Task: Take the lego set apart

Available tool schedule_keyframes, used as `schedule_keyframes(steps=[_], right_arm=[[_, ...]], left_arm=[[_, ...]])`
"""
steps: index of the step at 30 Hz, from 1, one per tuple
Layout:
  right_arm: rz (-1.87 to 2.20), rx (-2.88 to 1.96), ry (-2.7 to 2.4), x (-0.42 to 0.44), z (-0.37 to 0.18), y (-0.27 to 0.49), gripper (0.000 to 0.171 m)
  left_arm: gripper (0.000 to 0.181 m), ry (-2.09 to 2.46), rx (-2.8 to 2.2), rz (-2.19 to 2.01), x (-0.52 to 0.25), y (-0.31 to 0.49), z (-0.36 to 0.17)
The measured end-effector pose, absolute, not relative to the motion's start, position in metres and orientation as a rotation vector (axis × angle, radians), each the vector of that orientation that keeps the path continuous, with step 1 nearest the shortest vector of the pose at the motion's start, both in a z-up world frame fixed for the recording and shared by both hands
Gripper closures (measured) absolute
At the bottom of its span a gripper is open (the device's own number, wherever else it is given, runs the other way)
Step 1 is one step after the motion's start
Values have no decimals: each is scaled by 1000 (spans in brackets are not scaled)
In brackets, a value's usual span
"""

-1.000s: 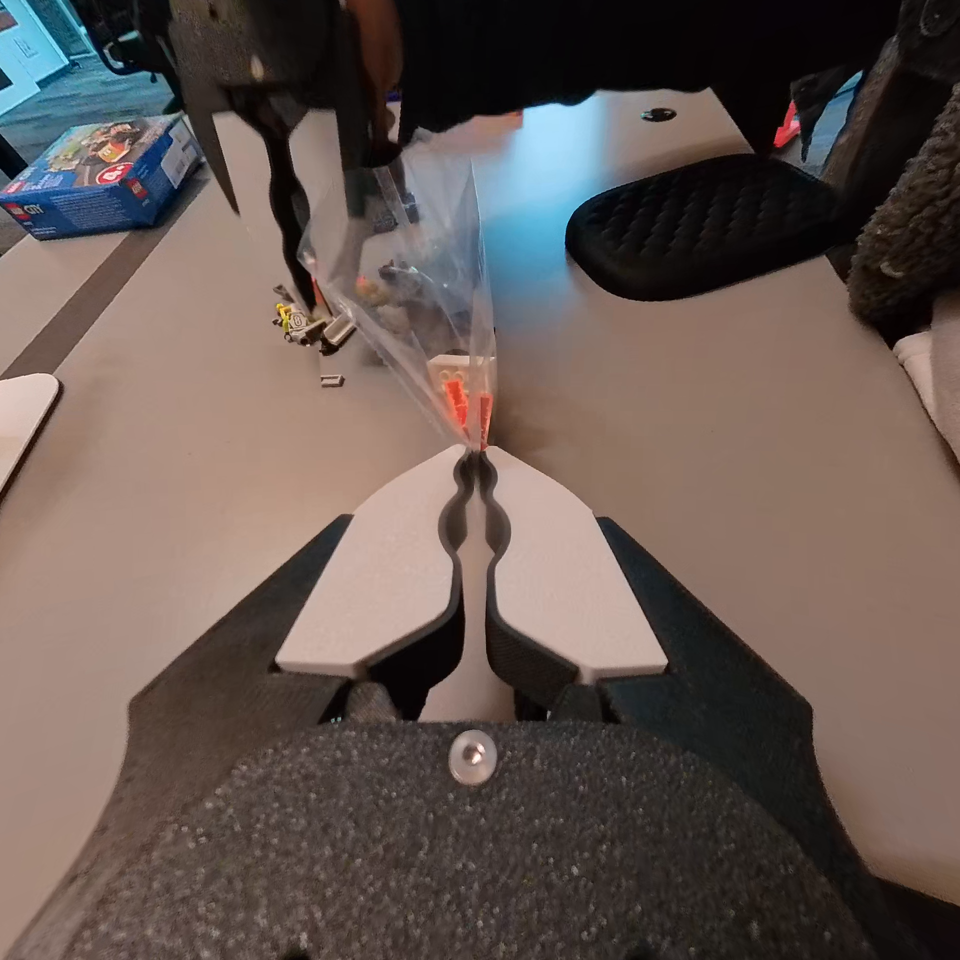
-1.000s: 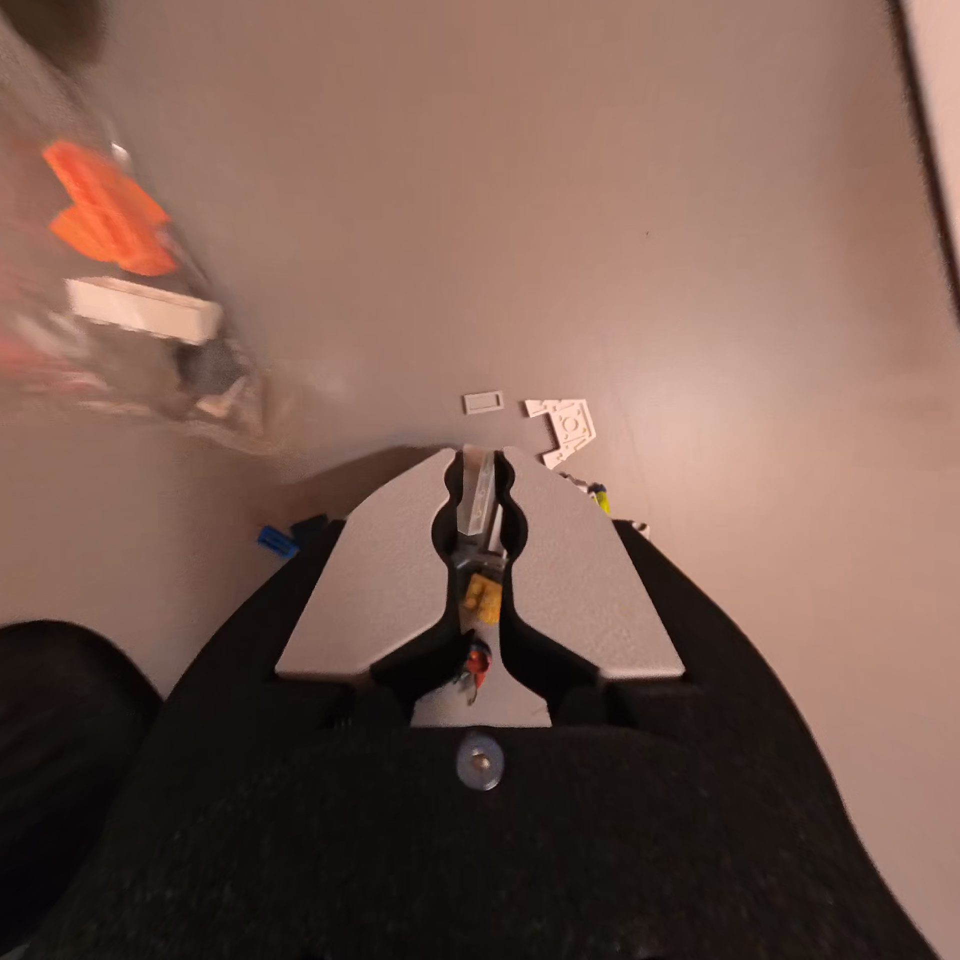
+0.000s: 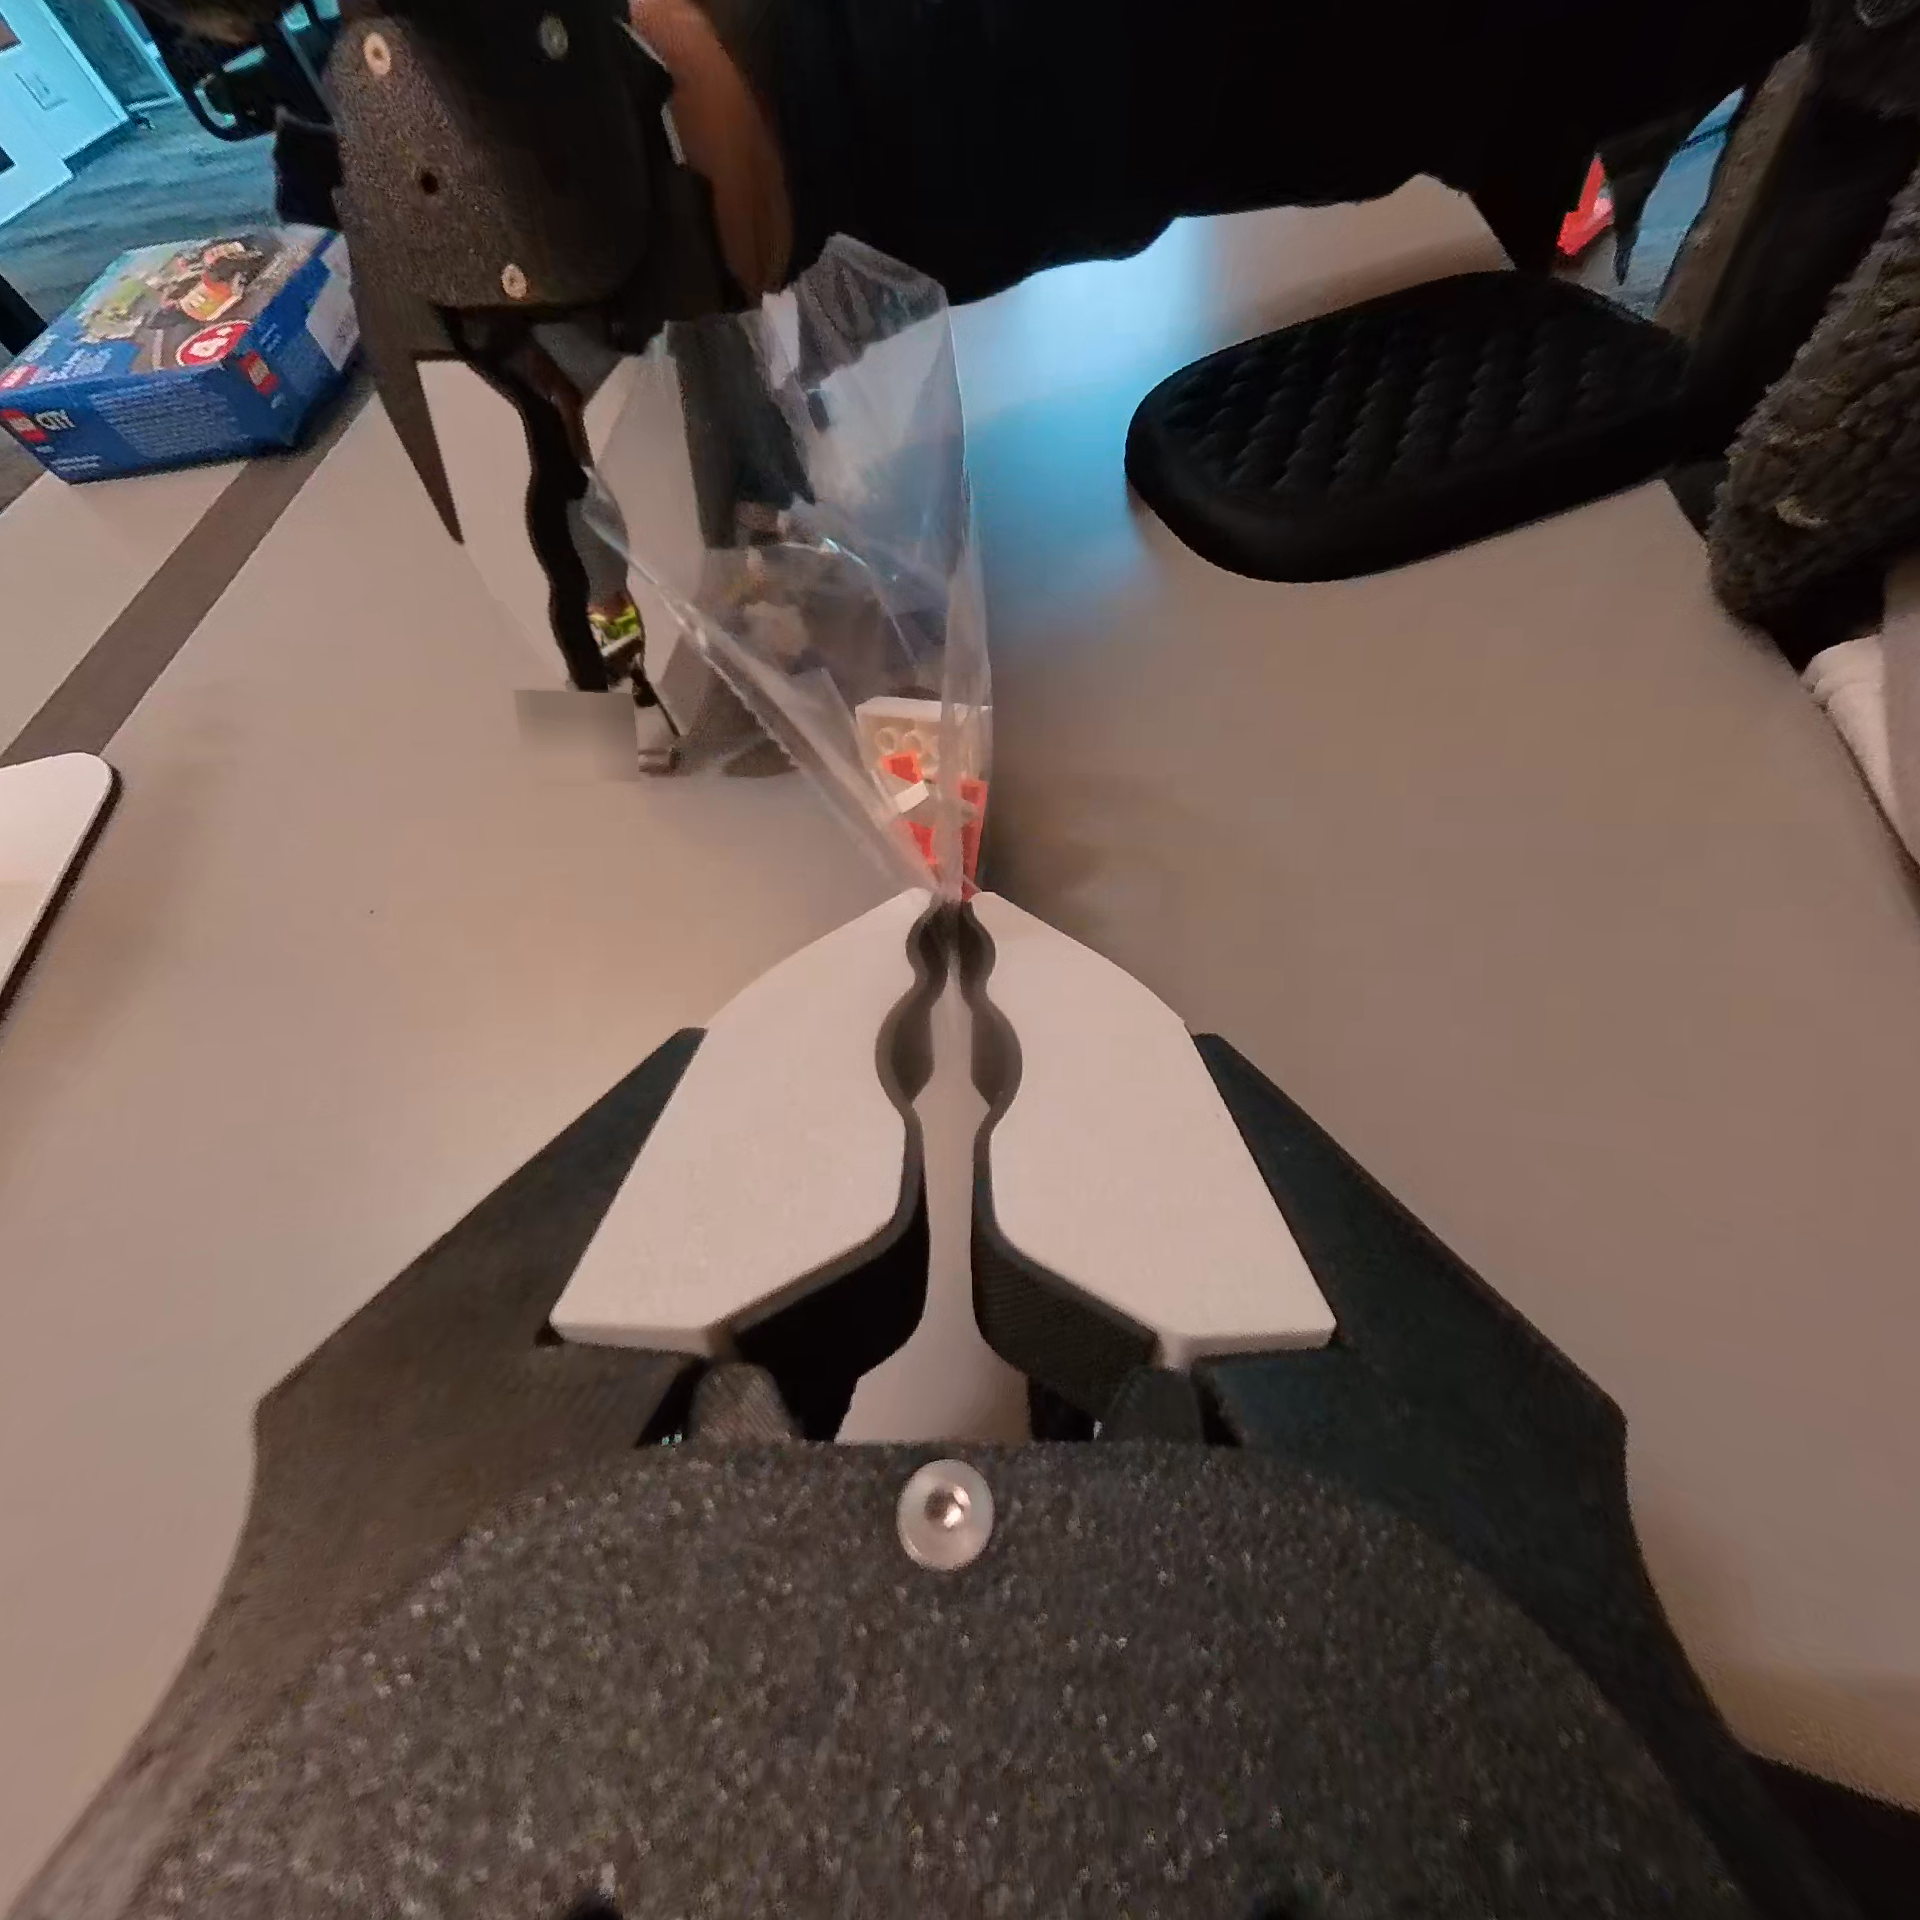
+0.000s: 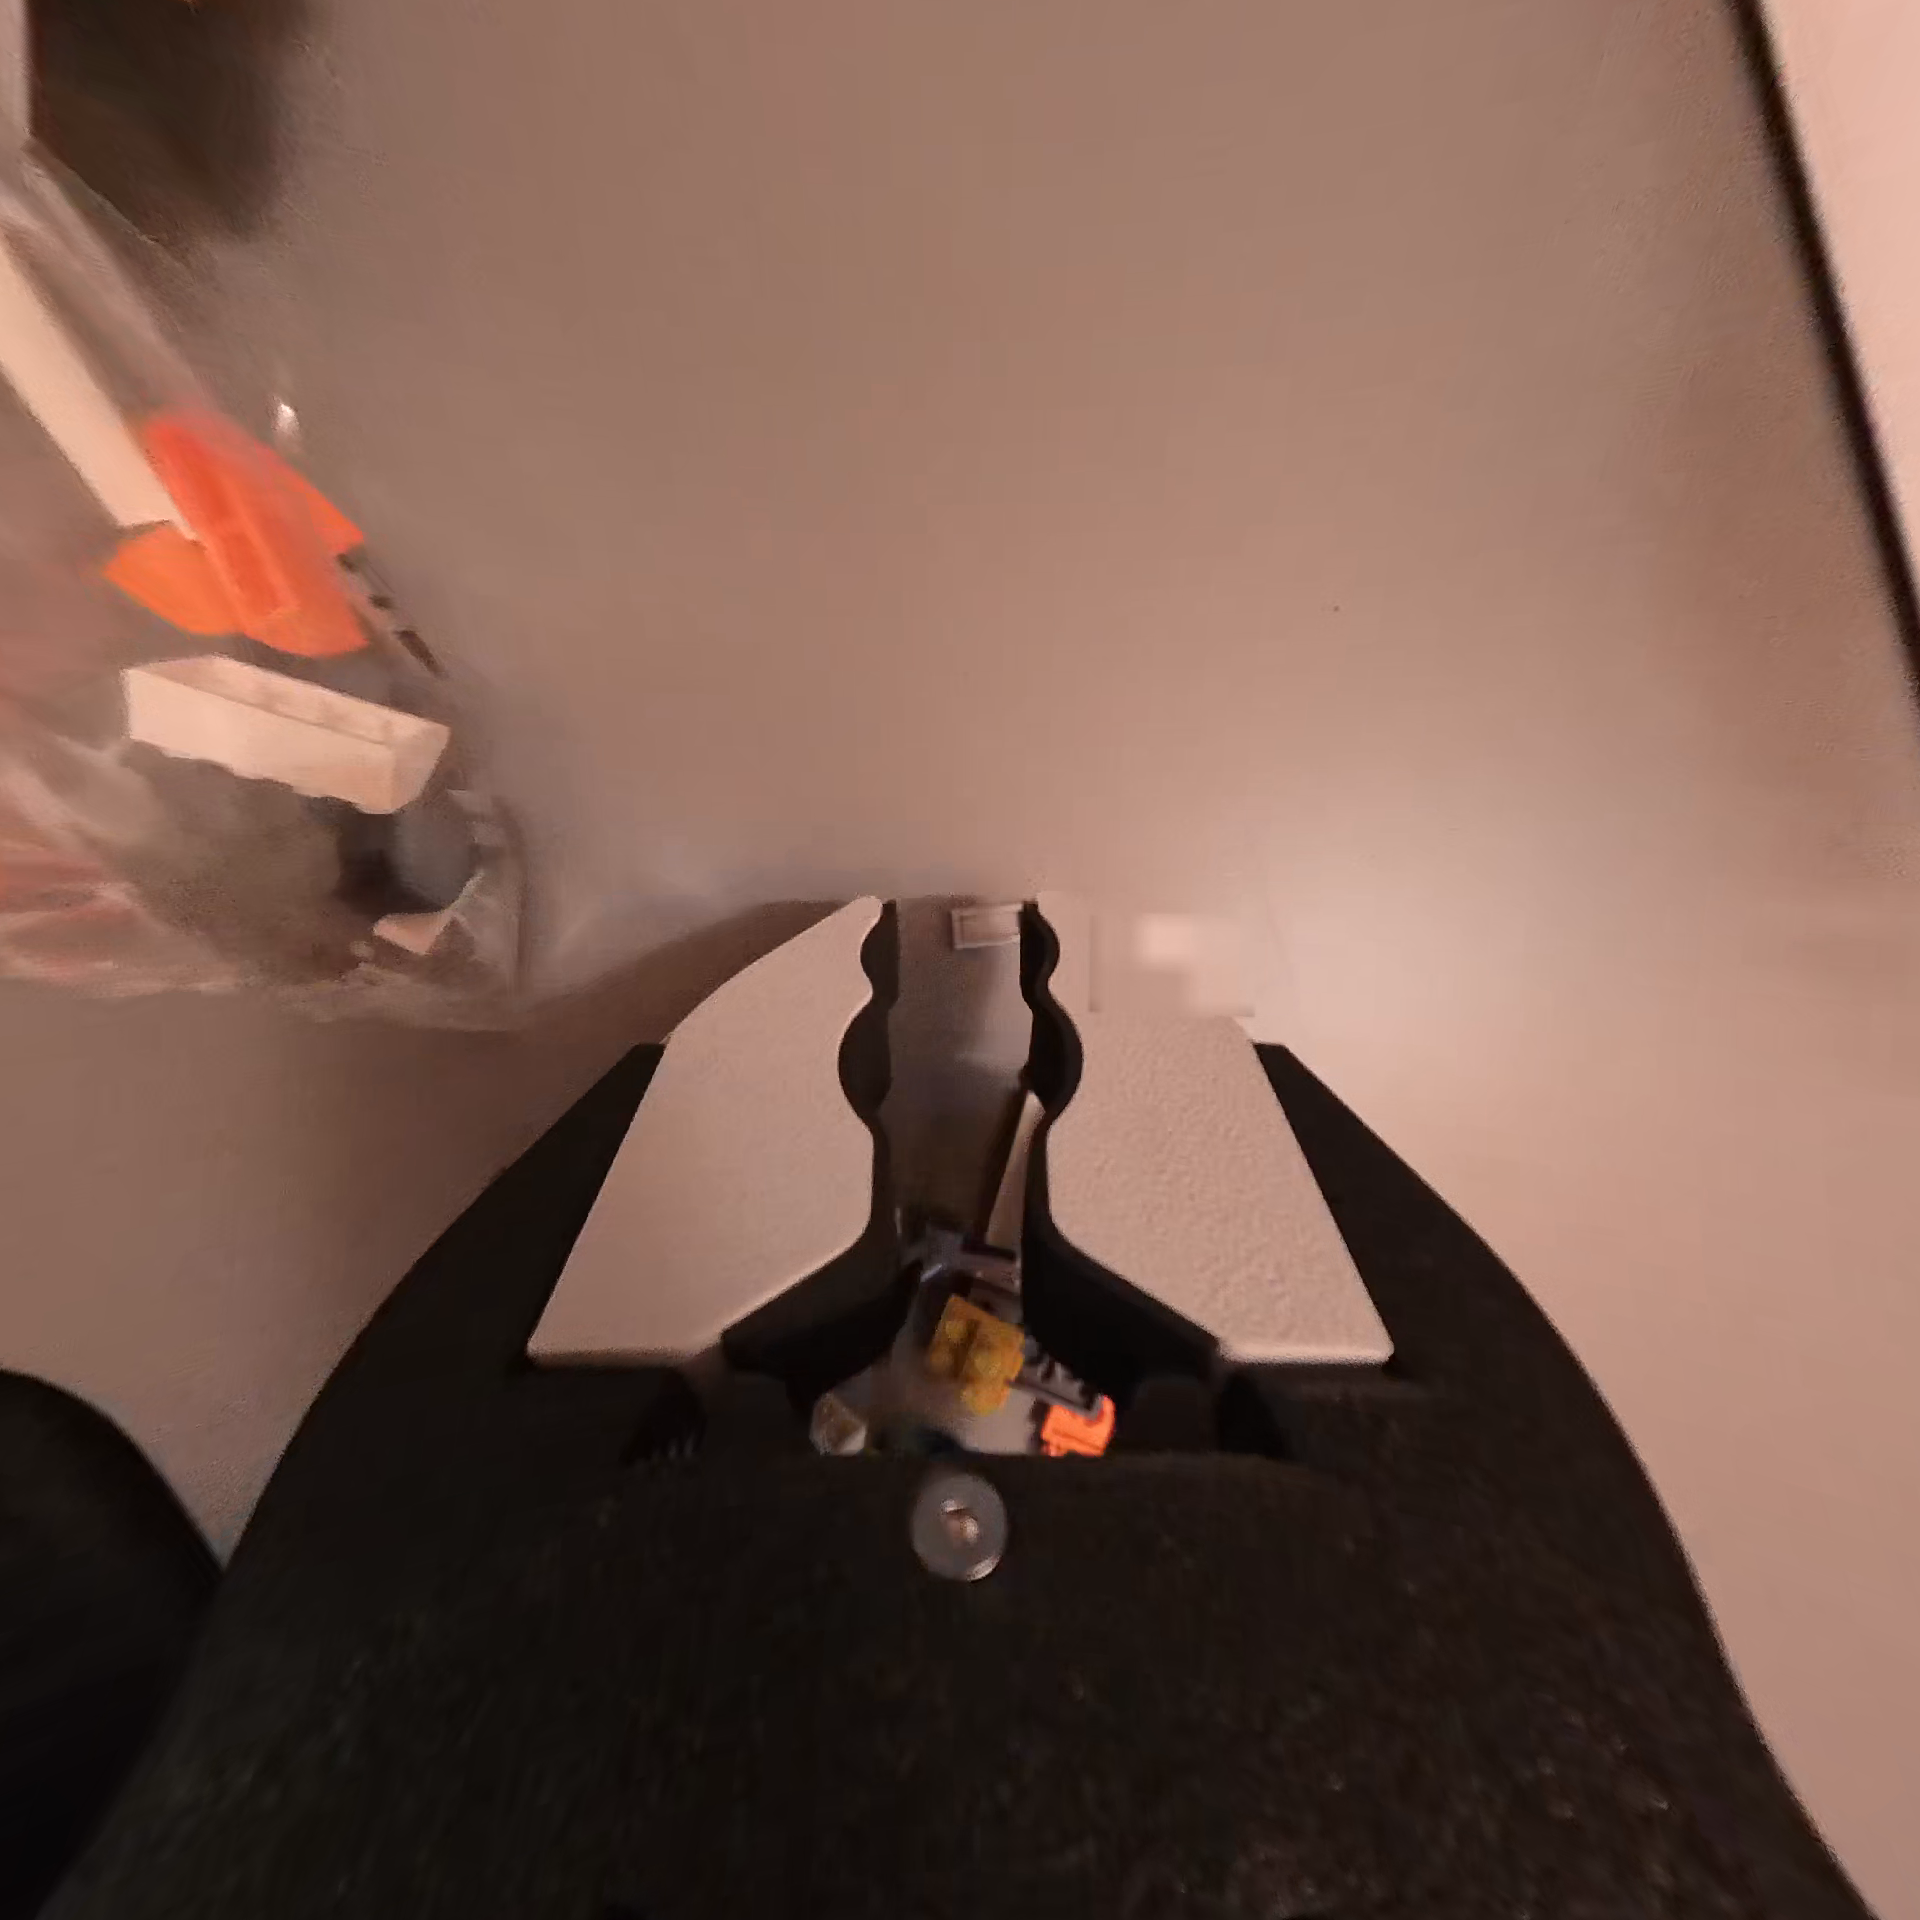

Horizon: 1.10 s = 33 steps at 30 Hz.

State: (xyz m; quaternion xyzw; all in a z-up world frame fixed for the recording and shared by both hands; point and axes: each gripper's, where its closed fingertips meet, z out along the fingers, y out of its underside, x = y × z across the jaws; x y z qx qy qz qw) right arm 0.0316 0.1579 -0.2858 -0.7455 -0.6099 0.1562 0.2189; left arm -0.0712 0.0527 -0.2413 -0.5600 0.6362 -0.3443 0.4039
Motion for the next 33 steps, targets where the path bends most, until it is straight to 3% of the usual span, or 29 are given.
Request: schedule_keyframes(steps=[15, 24, 33], right_arm=[[499, -2087, -1739, 35, -296, 159, 156], [950, -1603, -1633, -13, -148, 98, 156], [903, -1583, -1783, -27, -160, 73, 148]], left_arm=[[180, 1608, -1422, -891, -72, 51, -241], [180, 1609, -1420, -888, -72, 51, -241], [180, 1613, -1416, -877, -72, 51, -241]])
